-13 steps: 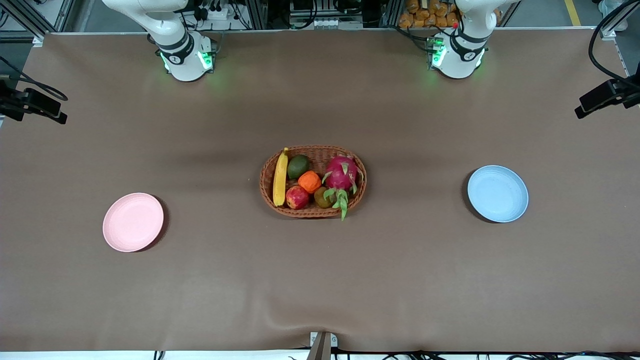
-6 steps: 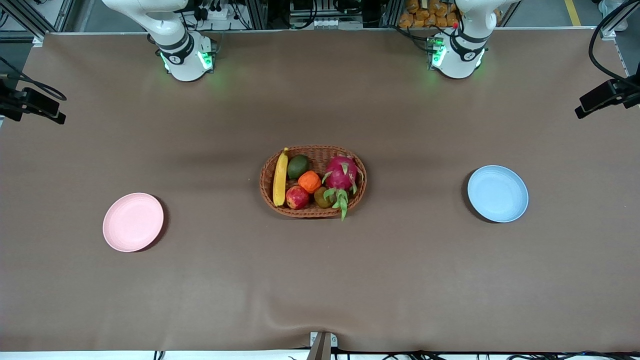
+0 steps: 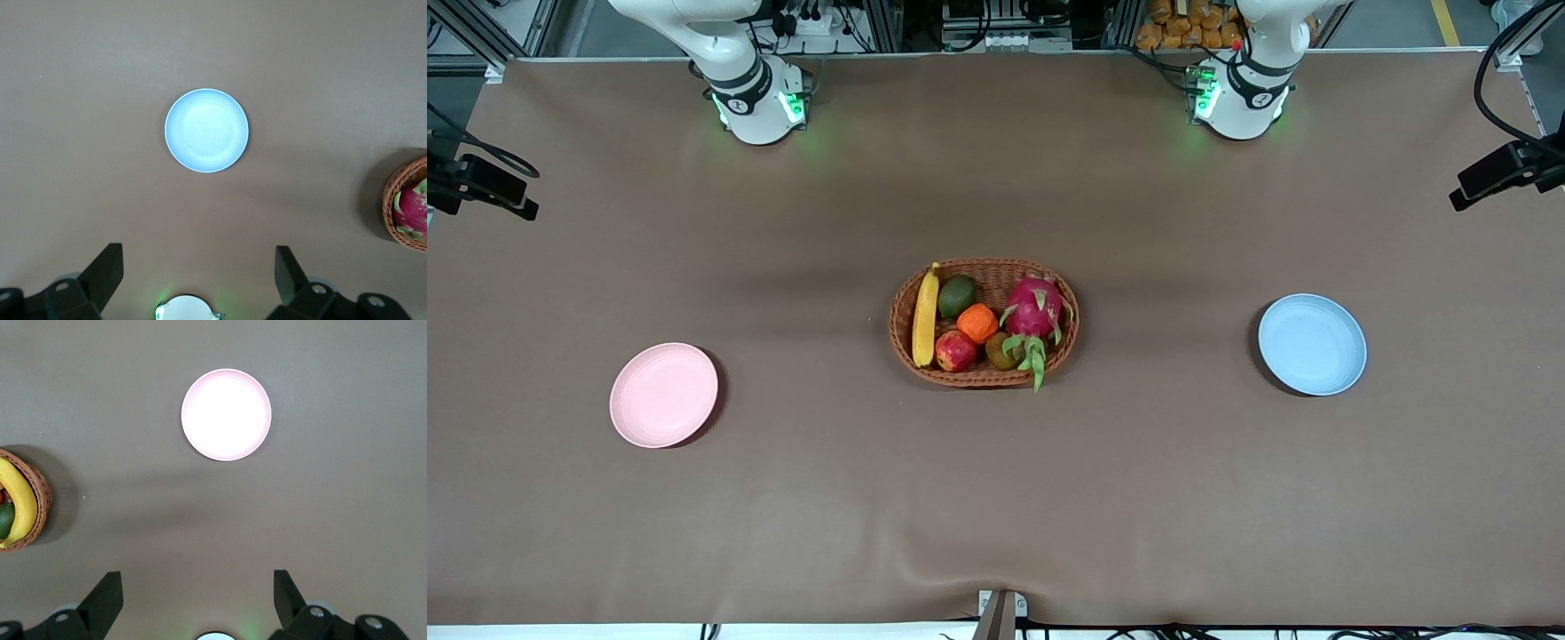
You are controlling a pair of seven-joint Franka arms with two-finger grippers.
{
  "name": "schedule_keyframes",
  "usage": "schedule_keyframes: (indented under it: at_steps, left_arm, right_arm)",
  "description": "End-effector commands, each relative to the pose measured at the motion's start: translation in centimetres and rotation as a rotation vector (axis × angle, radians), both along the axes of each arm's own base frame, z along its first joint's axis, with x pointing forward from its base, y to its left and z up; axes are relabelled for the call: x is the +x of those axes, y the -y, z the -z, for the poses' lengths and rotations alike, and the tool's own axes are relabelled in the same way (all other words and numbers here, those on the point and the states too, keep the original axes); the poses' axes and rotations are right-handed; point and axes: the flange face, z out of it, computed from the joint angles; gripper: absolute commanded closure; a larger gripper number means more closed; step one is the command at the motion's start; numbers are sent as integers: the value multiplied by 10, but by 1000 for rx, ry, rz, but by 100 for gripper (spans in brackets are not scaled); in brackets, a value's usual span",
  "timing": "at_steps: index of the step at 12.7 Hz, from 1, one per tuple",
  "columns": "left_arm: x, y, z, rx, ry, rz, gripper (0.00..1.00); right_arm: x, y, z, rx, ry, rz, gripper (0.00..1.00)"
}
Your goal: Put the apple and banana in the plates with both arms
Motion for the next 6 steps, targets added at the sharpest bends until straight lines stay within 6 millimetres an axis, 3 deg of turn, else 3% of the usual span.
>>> schedule_keyframes:
  at_steps: [1,6]
  left_arm:
    - [-2,-2,-5,2,-5,13,0]
    - [-2,-2,-5,5,-5,11,0]
  right_arm:
    - [0,0,-8,-26,11,2,0]
    - [-1,-1,-14,-23,23,-5,0]
